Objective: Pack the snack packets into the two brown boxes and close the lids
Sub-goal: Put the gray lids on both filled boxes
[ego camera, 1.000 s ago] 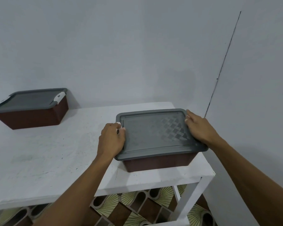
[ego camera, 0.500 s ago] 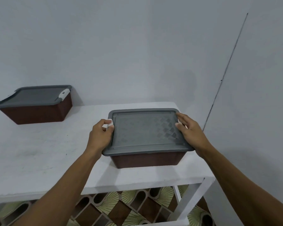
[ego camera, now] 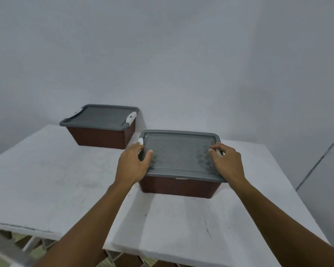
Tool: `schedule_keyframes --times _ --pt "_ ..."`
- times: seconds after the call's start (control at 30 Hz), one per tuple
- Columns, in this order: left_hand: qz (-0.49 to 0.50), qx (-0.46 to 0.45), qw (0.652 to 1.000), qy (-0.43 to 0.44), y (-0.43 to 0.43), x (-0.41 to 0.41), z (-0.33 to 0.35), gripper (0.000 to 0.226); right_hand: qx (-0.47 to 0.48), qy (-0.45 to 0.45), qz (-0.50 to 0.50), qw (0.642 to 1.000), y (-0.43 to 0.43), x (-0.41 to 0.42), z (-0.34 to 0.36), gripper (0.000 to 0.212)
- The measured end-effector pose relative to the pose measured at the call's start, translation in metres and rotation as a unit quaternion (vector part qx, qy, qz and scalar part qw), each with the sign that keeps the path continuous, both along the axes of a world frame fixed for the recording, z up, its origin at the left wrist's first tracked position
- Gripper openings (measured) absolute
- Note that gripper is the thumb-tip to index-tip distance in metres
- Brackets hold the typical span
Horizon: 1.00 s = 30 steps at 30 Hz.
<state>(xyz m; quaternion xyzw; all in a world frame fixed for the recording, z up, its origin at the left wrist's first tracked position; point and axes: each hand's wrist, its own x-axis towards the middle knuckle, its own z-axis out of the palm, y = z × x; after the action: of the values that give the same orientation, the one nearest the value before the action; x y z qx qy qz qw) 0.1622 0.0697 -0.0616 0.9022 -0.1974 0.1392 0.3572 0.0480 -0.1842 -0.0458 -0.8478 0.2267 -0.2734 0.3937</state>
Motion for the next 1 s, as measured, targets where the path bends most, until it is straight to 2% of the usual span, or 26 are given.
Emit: schedule_keyframes --times 0.17,0.3,0.4,0.57,0.77,0.9,1.0 --pt "-0.018 0.124 0.989 -0.078 -0.003 0.077 -0.001 0.050 -0.048 0.025 -0.007 0.999 -0.007 0.072 -0.005 0.022" --pt "-0.009 0.244 0.962 -0.126 -0.011 0.135 0.012 0.060 -0.074 0.045 -0.020 0.996 -0.012 0.130 -0.005 0.024" --pt "-0.022 0.301 0.942 -0.151 -0.013 0.173 0.019 0.067 -0.076 0.051 -0.030 0.995 -0.011 0.165 -0.006 0.024" --pt "-0.043 0.308 0.937 -0.158 -0.022 0.214 0.023 0.062 -0.075 0.057 -0.052 0.994 -0.017 0.199 -0.004 0.026" --pt "-0.039 0.283 0.945 -0.160 -0.030 0.222 0.020 0.058 -0.138 0.087 -0.058 0.985 -0.030 0.213 -0.006 0.027" --pt "-0.066 0.268 0.952 -0.133 -0.022 0.228 0.018 0.069 -0.190 0.101 -0.077 0.973 -0.027 0.212 -0.006 0.030" --pt "-0.093 0.261 0.954 -0.111 0.004 0.234 0.015 0.082 -0.273 0.102 -0.094 0.952 -0.017 0.207 -0.004 0.037"
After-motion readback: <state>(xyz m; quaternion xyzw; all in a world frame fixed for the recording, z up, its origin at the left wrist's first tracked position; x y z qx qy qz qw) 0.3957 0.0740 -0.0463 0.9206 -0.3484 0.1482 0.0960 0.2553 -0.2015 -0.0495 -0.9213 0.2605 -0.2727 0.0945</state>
